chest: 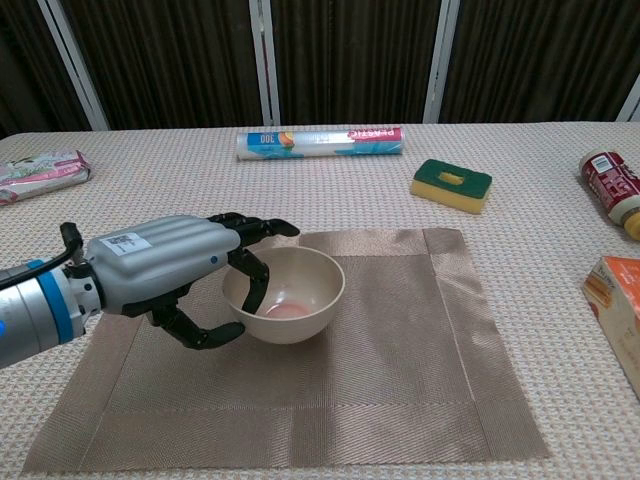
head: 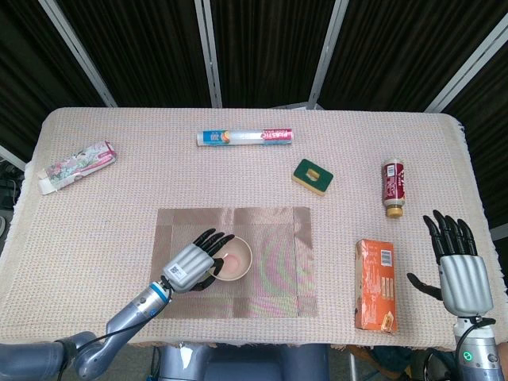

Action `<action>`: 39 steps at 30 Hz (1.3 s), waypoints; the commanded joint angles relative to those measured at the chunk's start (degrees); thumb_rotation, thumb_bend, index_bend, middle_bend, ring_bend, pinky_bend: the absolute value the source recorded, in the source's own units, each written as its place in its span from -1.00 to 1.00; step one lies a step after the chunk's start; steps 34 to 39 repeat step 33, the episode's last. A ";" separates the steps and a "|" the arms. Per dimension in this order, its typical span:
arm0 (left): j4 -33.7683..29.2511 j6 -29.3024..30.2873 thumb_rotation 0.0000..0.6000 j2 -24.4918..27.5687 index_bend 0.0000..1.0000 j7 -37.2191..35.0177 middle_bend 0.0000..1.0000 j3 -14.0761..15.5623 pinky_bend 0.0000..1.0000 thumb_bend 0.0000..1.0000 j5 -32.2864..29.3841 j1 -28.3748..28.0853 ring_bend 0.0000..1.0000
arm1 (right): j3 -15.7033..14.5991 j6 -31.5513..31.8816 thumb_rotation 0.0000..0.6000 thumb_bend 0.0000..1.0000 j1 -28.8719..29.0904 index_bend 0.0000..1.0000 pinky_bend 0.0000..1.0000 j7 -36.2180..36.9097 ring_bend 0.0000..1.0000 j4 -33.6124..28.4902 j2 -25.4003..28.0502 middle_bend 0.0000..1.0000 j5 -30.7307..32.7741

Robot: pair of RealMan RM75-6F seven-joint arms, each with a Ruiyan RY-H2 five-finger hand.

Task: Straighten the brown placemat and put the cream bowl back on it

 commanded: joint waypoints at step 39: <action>-20.06 32.27 1.00 28.14 -1.00 4.50 -1.00 0.78 -1.00 -1.00 -0.75 20.13 -1.00 | -0.67 1.36 1.00 -1.00 -0.89 -1.00 -1.00 2.32 -1.00 -1.38 2.40 -1.00 -2.47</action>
